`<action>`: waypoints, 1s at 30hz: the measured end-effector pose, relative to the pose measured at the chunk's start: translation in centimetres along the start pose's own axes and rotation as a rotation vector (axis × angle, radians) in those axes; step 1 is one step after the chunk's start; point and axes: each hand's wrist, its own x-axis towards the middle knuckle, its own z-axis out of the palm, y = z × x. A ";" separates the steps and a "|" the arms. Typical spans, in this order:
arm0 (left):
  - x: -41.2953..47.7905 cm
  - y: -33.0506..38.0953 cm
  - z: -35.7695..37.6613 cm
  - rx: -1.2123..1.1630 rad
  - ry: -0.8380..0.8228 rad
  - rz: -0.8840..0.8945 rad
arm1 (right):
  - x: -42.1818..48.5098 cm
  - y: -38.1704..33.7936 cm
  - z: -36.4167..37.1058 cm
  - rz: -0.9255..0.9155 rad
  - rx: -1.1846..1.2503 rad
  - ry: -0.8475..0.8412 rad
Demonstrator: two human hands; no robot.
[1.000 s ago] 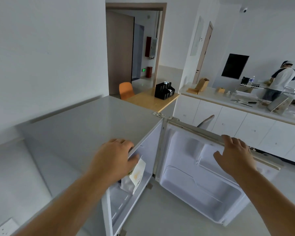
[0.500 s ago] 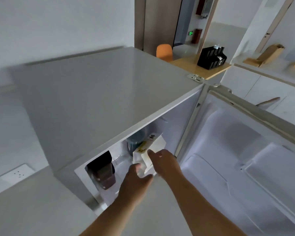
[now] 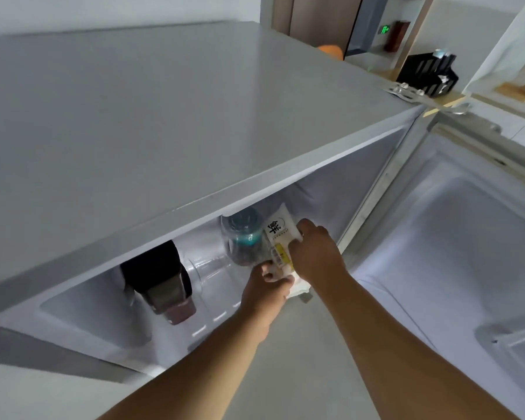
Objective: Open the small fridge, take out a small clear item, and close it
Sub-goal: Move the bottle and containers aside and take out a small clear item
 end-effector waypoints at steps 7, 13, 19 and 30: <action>2.5 2.3 0.2 -0.047 0.009 -0.008 | 2.9 -0.2 0.1 -0.056 0.189 0.111; 0.6 2.0 -4.2 -0.132 0.451 0.122 | -0.7 -1.4 1.3 -0.212 0.242 0.502; 2.2 5.7 -4.6 -0.137 0.510 0.253 | 1.5 -4.3 2.7 -0.005 0.503 0.007; 0.0 1.8 -5.5 0.004 0.466 0.256 | -3.4 -1.9 4.2 0.075 0.653 0.036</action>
